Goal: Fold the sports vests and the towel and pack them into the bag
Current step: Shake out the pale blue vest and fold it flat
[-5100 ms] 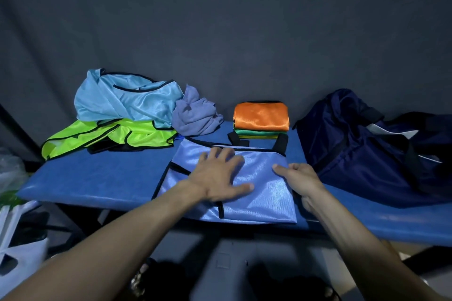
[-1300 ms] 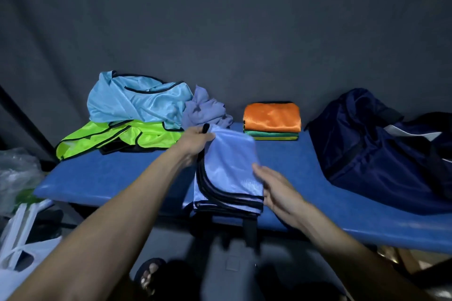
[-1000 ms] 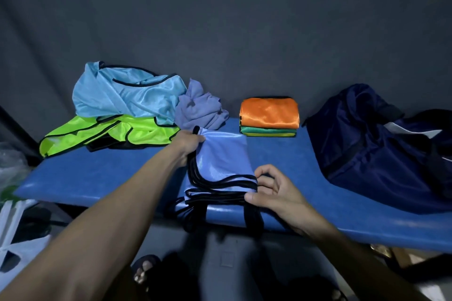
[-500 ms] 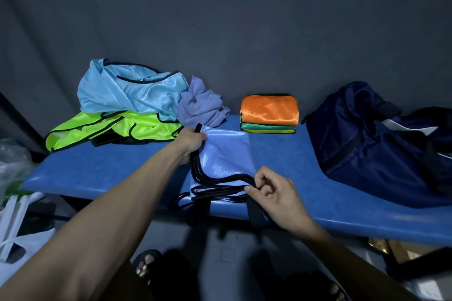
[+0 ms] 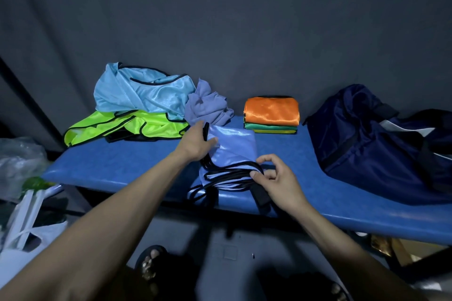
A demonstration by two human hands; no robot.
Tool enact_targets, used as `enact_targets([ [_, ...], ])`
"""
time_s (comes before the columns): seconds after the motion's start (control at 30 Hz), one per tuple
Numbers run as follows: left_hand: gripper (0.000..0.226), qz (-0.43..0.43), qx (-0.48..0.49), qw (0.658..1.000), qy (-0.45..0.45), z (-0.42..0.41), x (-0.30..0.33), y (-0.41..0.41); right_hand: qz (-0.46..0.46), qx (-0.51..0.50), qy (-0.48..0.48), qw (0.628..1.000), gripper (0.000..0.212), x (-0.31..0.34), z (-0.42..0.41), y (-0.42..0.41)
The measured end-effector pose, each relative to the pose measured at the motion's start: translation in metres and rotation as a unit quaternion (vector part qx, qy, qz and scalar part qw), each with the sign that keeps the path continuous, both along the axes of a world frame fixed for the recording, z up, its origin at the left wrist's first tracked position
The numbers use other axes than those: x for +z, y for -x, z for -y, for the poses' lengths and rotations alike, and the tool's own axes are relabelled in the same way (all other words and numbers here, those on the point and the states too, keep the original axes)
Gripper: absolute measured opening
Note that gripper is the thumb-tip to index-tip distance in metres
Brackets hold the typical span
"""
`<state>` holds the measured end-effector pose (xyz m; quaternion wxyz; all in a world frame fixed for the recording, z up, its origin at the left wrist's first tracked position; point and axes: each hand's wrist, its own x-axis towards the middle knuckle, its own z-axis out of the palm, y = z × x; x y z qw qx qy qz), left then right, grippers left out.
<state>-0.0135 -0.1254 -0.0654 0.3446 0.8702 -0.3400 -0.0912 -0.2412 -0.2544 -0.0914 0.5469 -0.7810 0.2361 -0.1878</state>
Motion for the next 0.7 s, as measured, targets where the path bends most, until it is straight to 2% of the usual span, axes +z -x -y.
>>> enact_targets([
  [0.07,0.044,0.130,-0.040,0.990,0.041,-0.010,0.007,0.010,0.001,-0.008,-0.068,0.998,0.032,0.002,-0.001,-0.003],
  [0.1,0.030,0.166,-0.078,0.979,0.083,-0.017,0.011,0.019,0.006,-0.011,-0.098,0.995,0.031,0.003,-0.001,-0.005],
  [0.17,0.017,0.183,-0.182,0.959,0.114,-0.029,0.014,0.040,0.024,-0.023,-0.160,0.986,0.025,0.006,-0.004,-0.010],
  [0.23,0.040,0.167,-0.250,0.952,0.050,-0.040,0.008,0.059,0.049,-0.040,-0.220,0.973,0.020,0.008,-0.009,-0.015],
  [0.33,0.076,0.218,-0.242,0.944,-0.061,-0.045,-0.015,0.069,0.079,-0.070,-0.277,0.955,0.017,0.012,-0.019,-0.017],
  [0.5,0.074,0.268,-0.152,0.950,-0.039,-0.040,-0.023,0.083,0.093,-0.109,-0.327,0.934,0.017,0.016,-0.028,-0.018],
  [0.53,0.075,0.259,-0.147,0.954,-0.040,-0.042,-0.020,0.084,0.094,-0.111,-0.330,0.933,0.017,0.017,-0.028,-0.019],
  [0.6,0.068,0.157,-0.110,0.981,0.011,-0.049,-0.008,0.080,0.102,-0.108,-0.346,0.926,0.017,0.019,-0.028,-0.019],
  [0.67,0.033,0.059,-0.008,0.995,0.080,-0.061,0.003,0.069,0.110,-0.108,-0.376,0.914,0.017,0.022,-0.027,-0.020],
  [0.7,0.016,0.018,0.052,0.995,0.086,-0.068,0.008,0.061,0.112,-0.107,-0.389,0.908,0.017,0.024,-0.028,-0.020],
])
